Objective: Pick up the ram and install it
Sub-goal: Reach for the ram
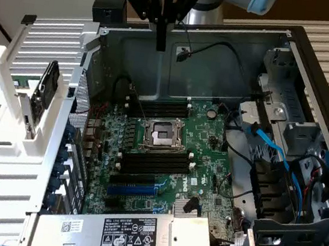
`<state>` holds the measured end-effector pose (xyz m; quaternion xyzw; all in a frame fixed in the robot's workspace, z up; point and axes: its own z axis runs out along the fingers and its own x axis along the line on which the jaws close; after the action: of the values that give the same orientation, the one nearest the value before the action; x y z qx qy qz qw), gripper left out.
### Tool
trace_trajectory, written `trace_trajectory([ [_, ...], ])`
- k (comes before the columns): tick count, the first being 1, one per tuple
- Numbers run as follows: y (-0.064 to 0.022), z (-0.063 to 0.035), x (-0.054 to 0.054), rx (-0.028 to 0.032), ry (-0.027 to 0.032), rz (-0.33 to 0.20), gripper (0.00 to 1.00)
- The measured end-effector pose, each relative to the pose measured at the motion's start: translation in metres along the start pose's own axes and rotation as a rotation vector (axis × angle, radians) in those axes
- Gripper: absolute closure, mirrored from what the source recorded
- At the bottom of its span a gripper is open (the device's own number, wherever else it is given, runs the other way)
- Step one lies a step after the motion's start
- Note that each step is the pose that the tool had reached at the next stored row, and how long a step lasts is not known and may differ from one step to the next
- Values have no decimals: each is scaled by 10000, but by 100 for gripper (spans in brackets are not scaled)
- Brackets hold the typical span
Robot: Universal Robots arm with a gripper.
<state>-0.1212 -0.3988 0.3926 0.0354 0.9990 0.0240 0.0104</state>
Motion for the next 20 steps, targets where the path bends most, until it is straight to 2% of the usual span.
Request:
trace_trajectory([
  [14, -1, 0, 11, 0, 0, 0, 90],
  [15, -2, -1, 30, 3, 1, 3, 90],
  [18, -12, -4, 205, 3, -6, 0, 90],
  [19, -19, -7, 340, 3, -12, 0, 90],
  [20, -21, -8, 389, 2, -14, -1, 90],
])
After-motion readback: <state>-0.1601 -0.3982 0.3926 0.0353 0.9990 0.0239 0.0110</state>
